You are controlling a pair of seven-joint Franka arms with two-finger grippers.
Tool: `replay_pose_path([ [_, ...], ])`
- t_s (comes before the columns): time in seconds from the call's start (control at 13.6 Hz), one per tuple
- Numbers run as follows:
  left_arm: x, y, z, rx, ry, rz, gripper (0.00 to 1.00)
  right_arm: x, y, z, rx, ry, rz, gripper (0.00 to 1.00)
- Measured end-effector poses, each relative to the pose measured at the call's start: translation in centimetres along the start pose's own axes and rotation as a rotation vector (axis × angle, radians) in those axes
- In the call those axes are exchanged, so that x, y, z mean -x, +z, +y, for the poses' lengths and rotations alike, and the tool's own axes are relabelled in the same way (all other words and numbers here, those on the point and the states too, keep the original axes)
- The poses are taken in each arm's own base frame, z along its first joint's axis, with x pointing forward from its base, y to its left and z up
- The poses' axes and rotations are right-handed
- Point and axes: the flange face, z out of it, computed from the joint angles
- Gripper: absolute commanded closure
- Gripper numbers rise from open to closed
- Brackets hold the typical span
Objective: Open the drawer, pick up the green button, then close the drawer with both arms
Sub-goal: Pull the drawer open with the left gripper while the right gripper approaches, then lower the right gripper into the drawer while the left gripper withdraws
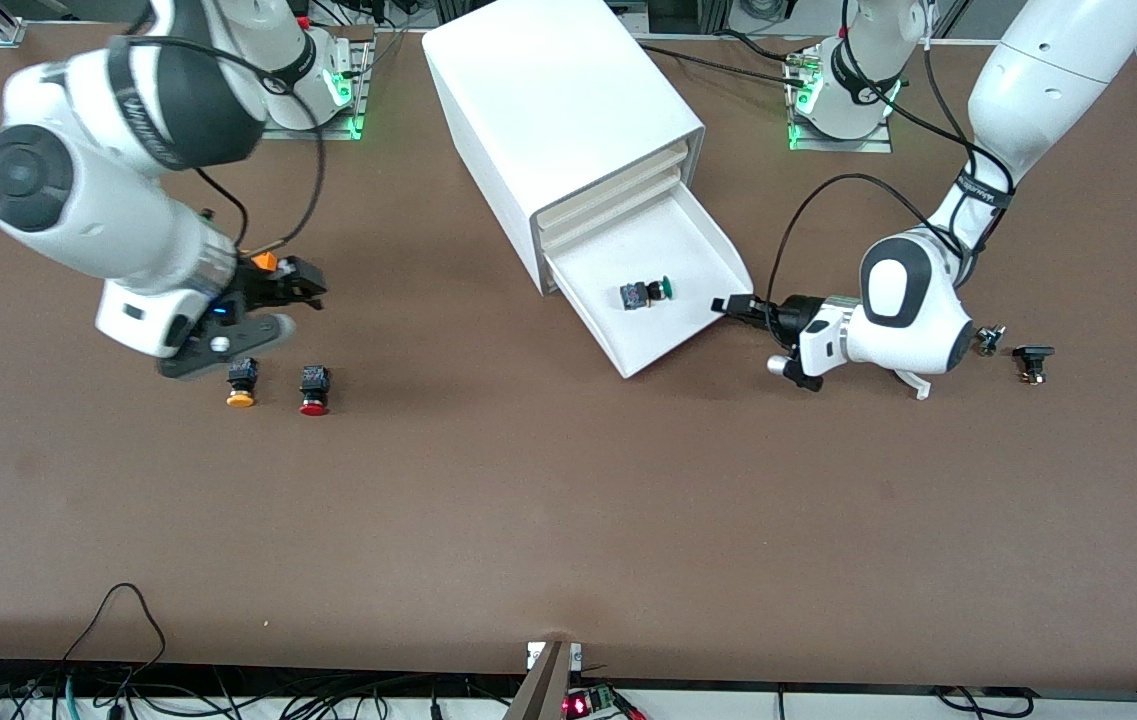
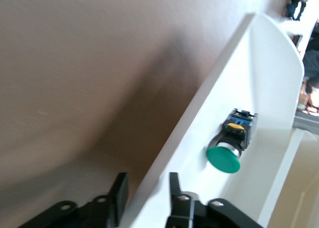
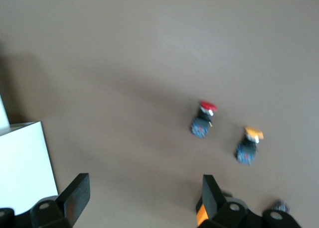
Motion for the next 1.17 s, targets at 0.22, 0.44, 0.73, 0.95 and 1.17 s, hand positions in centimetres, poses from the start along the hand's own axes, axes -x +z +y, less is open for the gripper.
replay_pose_path([
  [0.22, -1.4, -8.3, 1.0, -0.052, 0.039, 0.15, 0.0, -3.9, 0.0, -7.8, -0.012, -0.25, 0.042, 0.0],
  [0.44, 0.3, -20.3, 2.2, -0.15, 0.069, 0.335, 0.0, -5.4, 0.7, -18.2, -0.087, -0.465, 0.078, 0.0],
  [0.73, 6.4, -30.6, 7.2, -0.405, 0.157, 0.365, 0.0, -6.1, 3.4, -29.6, -0.193, -0.685, 0.166, 0.0],
  [0.95, 11.1, -34.7, 15.8, -0.665, 0.17, 0.305, 0.0, -7.2, 7.0, -31.0, -0.188, -0.854, 0.19, 0.0],
  [1.17, 14.1, -34.2, 22.1, -0.841, -0.017, 0.265, 0.0, -7.1, 11.4, -35.6, -0.078, -1.001, 0.19, 0.0],
])
